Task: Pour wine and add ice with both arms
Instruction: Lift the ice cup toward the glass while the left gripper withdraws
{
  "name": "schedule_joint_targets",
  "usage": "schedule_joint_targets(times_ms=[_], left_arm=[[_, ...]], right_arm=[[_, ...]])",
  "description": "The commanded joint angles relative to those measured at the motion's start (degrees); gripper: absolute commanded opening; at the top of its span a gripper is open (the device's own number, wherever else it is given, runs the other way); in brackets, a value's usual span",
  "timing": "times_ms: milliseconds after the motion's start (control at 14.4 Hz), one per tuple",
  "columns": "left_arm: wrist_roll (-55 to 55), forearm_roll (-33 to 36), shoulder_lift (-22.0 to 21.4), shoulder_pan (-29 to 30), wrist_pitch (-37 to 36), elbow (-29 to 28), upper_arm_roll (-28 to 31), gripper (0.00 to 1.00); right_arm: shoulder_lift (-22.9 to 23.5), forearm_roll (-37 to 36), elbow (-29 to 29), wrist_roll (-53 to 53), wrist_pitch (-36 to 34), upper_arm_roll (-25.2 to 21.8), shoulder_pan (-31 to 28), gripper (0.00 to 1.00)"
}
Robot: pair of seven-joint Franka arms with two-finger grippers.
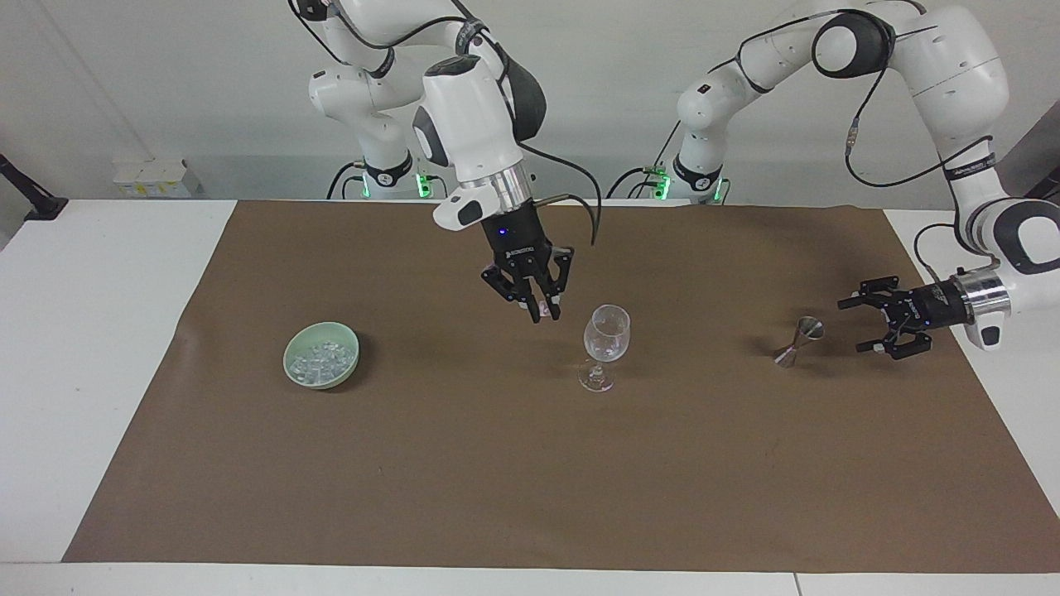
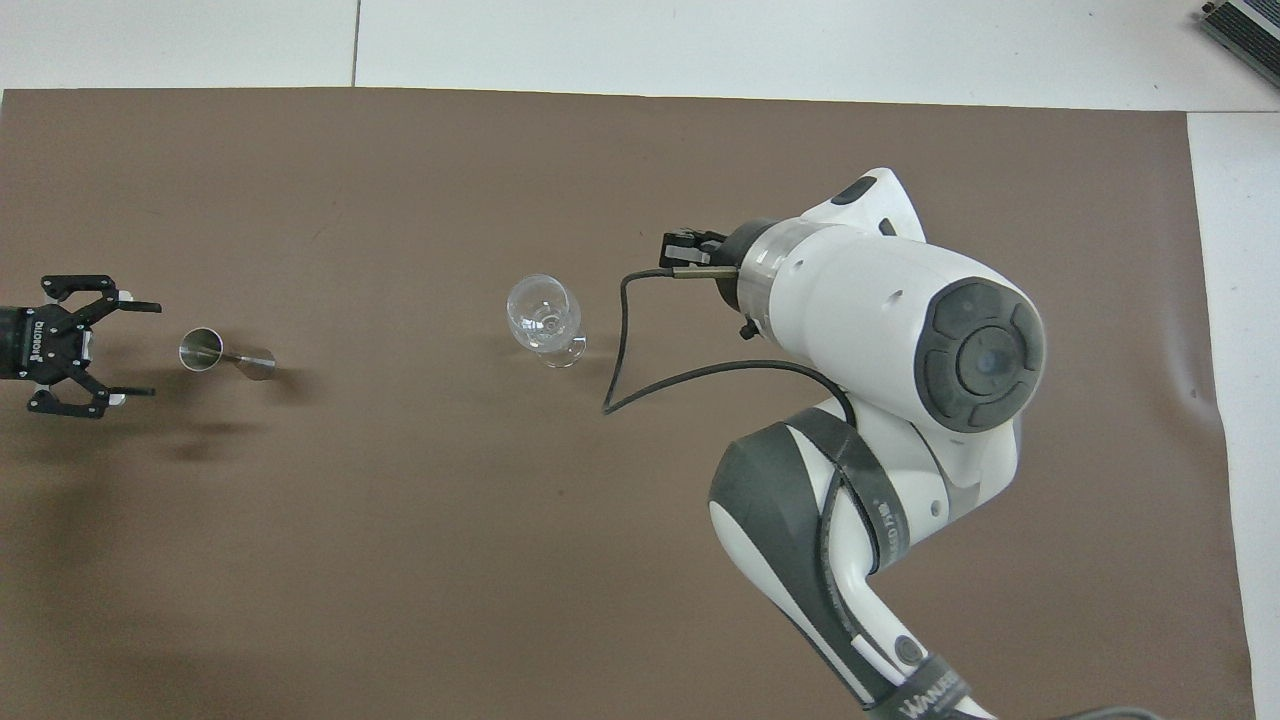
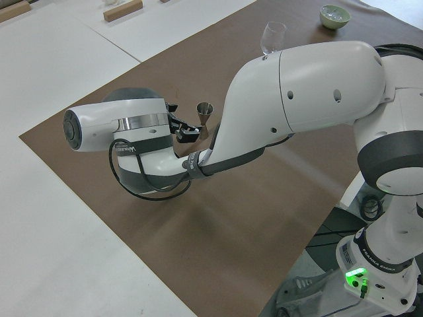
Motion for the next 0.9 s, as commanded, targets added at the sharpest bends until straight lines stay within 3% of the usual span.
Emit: schedule_joint_targets(times_ms=[0, 416, 833], left_arm=[[3.16, 4.87, -2.44, -2.29, -0.91, 1.90, 0.03, 1.00], [13.29, 19.54, -12.98, -11.34, 4.18, 2.69, 0.12, 1.00], [24.35, 29.75, -19.14, -18.47, 4.63, 2.69, 0.03, 1.00]], right_arm=[[3.31, 0.42, 3.12, 3.23, 0.38, -0.11, 3.20, 0.00], [8.23, -4.68, 4.78, 3.32, 1.87, -0.11, 4.78, 0.00], [9.38, -4.68, 5.76, 3.58, 2.40, -0.11, 5.05, 0.03]])
